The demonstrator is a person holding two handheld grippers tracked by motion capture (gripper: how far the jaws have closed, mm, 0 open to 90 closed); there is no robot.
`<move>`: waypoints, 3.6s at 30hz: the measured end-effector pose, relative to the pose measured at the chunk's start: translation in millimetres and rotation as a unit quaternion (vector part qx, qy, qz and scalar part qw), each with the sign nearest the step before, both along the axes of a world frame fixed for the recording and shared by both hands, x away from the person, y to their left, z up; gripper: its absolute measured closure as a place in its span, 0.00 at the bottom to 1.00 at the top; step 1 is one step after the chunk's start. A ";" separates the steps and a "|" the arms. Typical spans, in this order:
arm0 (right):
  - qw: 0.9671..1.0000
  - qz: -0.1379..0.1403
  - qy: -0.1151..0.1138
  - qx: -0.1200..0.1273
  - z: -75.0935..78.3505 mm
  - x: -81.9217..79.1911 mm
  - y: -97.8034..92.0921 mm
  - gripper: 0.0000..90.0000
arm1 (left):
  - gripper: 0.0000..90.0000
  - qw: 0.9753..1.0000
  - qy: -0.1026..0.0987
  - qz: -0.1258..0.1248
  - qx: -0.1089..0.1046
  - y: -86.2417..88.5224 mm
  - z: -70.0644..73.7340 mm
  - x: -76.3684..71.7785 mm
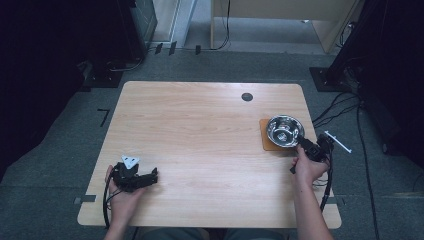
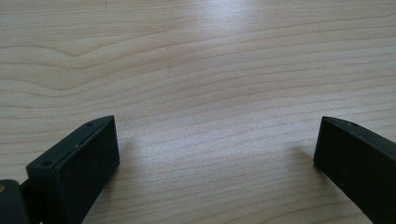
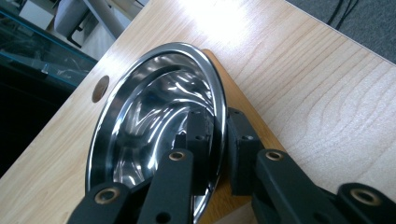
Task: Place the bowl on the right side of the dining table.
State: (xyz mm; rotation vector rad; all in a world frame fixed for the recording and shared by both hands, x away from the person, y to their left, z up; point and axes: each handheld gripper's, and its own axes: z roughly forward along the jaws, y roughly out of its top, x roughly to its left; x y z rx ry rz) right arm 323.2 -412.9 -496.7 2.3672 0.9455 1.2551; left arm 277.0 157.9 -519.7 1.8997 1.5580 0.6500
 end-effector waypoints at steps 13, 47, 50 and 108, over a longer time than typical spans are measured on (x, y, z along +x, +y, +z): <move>1.000 -0.015 -0.001 0.012 -3.7 5.4 -2.4 0.93 | 0.00 1.000 0.000 0.000 0.000 0.0 0.0 0.0; 0.990 0.082 -0.027 -0.109 -1.6 2.2 2.8 0.03 | 0.00 1.000 0.000 0.000 0.000 0.0 0.0 0.0; 0.987 0.093 -0.023 -0.126 0.3 0.7 5.1 0.00 | 0.00 1.000 0.000 0.000 0.000 0.0 0.0 0.0; 0.943 0.193 -0.015 -0.272 -6.8 -77.4 12.2 0.00 | 0.00 1.000 0.000 0.000 0.000 -0.3 0.0 0.2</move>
